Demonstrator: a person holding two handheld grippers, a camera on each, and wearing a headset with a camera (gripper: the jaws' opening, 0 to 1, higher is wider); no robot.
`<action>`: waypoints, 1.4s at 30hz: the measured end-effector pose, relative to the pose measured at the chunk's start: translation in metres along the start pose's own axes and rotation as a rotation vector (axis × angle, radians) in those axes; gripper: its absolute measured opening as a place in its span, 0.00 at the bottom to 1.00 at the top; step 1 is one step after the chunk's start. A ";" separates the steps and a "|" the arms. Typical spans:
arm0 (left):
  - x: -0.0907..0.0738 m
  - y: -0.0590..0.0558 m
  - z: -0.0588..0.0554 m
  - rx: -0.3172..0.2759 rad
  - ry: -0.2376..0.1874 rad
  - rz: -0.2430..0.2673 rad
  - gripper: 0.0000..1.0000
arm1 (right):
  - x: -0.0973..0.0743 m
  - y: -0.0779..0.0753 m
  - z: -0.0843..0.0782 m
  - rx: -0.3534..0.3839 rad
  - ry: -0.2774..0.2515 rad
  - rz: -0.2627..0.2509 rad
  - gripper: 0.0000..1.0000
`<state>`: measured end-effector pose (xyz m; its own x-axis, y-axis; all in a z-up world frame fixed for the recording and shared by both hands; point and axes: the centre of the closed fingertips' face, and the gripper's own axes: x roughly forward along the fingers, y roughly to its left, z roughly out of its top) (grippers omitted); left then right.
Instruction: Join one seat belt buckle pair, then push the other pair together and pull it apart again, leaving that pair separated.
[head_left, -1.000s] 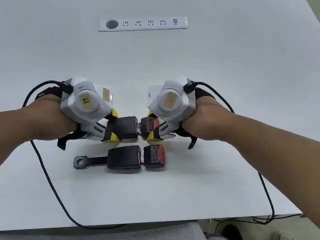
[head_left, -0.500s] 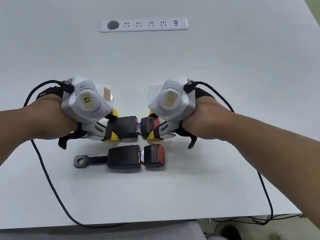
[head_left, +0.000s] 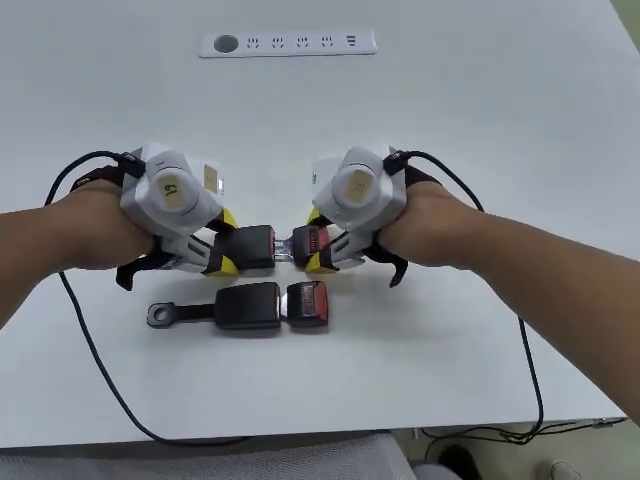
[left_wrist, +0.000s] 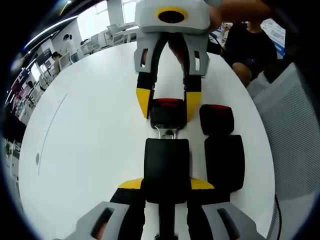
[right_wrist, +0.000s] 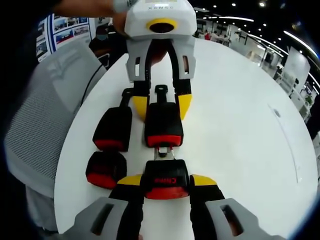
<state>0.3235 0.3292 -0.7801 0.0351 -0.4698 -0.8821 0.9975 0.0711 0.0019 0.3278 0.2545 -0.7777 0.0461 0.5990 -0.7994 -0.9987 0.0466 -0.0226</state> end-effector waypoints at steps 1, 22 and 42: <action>0.000 0.000 0.000 0.002 0.001 0.000 0.32 | -0.001 0.000 -0.001 0.001 -0.002 0.000 0.32; 0.000 -0.001 0.002 -0.001 0.009 -0.005 0.33 | -0.055 -0.004 -0.080 0.077 0.052 -0.029 0.33; -0.005 -0.001 0.007 -0.015 0.021 0.027 0.40 | -0.062 -0.003 -0.091 0.082 0.106 -0.033 0.38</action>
<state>0.3226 0.3246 -0.7725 0.0604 -0.4486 -0.8917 0.9952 0.0965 0.0189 0.3262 0.1447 -0.7831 0.0719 0.5085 -0.8581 -0.9912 0.1325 -0.0045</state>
